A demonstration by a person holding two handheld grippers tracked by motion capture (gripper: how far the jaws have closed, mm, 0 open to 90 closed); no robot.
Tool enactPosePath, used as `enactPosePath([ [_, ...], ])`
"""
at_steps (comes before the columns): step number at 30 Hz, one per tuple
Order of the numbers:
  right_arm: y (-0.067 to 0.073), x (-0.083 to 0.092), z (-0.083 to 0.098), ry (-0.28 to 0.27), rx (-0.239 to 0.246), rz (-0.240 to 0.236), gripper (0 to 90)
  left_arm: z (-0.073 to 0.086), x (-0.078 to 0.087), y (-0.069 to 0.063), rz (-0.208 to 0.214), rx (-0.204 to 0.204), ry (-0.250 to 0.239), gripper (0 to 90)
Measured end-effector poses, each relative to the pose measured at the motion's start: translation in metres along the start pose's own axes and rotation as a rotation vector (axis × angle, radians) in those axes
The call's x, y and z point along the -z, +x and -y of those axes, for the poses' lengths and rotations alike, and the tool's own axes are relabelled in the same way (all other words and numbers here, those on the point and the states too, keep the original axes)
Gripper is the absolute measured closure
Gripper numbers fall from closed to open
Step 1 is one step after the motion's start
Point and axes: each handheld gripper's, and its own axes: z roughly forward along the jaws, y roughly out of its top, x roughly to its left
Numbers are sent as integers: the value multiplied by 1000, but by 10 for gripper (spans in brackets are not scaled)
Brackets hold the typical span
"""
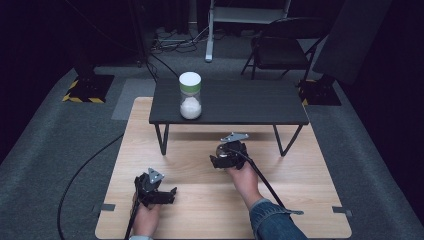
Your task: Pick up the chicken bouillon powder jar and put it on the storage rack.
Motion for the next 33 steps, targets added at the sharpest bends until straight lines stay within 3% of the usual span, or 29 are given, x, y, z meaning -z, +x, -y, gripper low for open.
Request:
enactPosePath([
  [14,5,-4,-3,29,13,40,304,0,0,0,0,0,0,4],
  [33,2,-1,-9,55,-7,13,312,0,0,0,0,0,0,4],
])
